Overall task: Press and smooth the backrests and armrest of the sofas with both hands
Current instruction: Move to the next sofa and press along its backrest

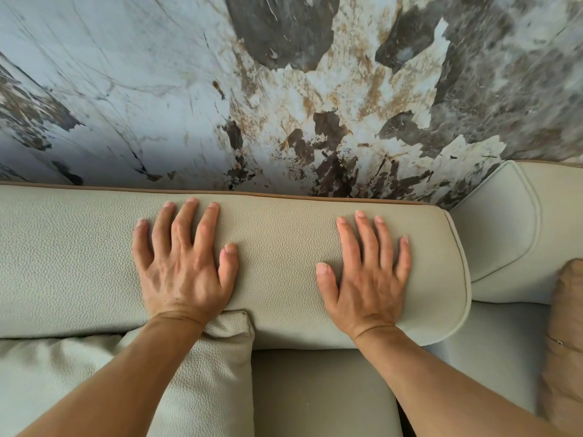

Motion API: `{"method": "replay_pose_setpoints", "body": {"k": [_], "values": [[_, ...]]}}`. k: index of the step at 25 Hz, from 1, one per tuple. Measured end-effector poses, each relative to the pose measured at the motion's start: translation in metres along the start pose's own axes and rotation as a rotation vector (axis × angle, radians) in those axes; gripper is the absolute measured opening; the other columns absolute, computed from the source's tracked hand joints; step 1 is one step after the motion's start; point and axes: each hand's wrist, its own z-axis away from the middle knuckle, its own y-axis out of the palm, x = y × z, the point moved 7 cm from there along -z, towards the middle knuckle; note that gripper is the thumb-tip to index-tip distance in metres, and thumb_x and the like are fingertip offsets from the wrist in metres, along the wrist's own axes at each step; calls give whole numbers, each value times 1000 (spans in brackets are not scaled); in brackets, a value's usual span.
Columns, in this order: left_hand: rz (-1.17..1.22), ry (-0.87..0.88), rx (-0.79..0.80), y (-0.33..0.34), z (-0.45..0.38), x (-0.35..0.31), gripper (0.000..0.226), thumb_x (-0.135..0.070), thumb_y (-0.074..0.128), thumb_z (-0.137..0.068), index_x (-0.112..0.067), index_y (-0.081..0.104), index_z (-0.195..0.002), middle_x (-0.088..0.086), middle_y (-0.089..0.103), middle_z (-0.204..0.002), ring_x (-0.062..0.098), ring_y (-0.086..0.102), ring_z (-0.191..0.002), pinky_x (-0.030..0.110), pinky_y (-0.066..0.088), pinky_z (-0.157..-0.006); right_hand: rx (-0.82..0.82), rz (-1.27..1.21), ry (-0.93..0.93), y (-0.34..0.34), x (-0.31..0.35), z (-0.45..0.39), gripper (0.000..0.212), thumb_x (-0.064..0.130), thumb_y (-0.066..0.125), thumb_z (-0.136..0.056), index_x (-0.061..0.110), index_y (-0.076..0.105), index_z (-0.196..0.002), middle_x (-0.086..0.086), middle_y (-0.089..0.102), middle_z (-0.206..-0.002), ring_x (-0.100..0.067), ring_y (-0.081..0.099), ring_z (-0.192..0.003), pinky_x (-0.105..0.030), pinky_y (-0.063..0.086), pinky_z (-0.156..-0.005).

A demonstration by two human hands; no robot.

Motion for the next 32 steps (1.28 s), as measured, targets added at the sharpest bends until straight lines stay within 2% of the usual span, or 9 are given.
{"method": "replay_pose_setpoints", "body": {"k": [14, 32], "values": [[6, -35, -23, 22, -31, -2, 59, -51, 27, -91, -19, 45, -138, 11, 48, -140, 35, 36, -134, 56, 18, -113, -35, -14, -32, 21, -2, -43, 68, 59, 20, -91, 20, 38, -144, -8, 39, -150, -31, 27, -141, -58, 13, -113], [16, -73, -34, 48, -69, 0, 60, -51, 30, -90, -18, 46, -137, 12, 48, -140, 36, 35, -134, 56, 17, -113, -62, -10, -70, 46, 1, -93, 66, 54, 30, -89, 19, 40, -143, -8, 41, -149, -31, 30, -140, -58, 15, -113]]}}
